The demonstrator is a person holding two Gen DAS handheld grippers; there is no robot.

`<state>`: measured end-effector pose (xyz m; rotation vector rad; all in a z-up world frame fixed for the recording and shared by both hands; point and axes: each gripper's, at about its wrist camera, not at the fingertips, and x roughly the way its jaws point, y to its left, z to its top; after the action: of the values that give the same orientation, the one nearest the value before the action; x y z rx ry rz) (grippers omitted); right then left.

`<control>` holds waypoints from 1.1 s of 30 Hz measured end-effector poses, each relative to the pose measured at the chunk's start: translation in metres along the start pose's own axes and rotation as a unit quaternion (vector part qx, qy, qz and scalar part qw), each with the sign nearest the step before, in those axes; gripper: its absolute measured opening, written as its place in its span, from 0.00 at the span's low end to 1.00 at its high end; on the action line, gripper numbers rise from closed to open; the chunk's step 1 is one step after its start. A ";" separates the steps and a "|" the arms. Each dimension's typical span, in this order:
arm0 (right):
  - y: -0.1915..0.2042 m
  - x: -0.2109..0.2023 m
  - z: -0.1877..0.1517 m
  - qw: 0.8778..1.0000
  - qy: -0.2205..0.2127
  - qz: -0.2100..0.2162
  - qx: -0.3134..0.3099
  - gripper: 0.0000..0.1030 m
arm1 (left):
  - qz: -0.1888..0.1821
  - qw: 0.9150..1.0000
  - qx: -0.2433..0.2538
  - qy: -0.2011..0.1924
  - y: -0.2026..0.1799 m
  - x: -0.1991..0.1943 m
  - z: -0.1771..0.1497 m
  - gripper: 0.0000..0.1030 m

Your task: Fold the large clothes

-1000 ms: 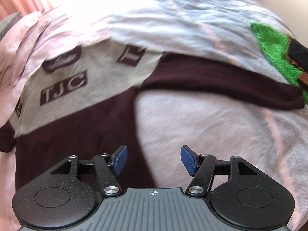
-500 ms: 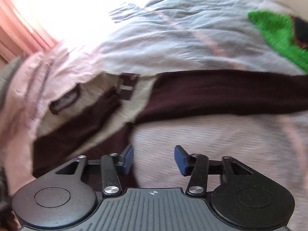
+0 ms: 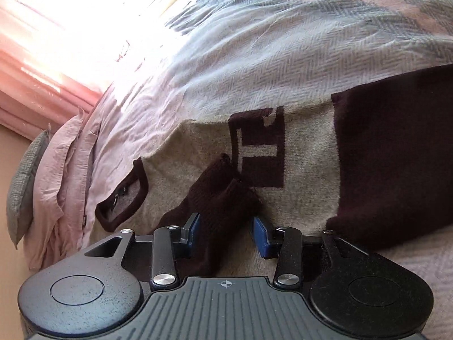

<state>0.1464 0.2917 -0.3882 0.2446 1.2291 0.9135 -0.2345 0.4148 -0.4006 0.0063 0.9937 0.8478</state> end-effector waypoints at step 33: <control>-0.040 -0.105 -0.026 0.995 -0.079 -0.057 -0.006 0.27 | -0.110 0.986 -0.104 0.063 -0.002 0.029 0.038 0.12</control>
<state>0.1380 0.1838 -0.3487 0.2297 1.0806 0.7874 -0.1977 0.4449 -0.4008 -0.3339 0.9978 0.7511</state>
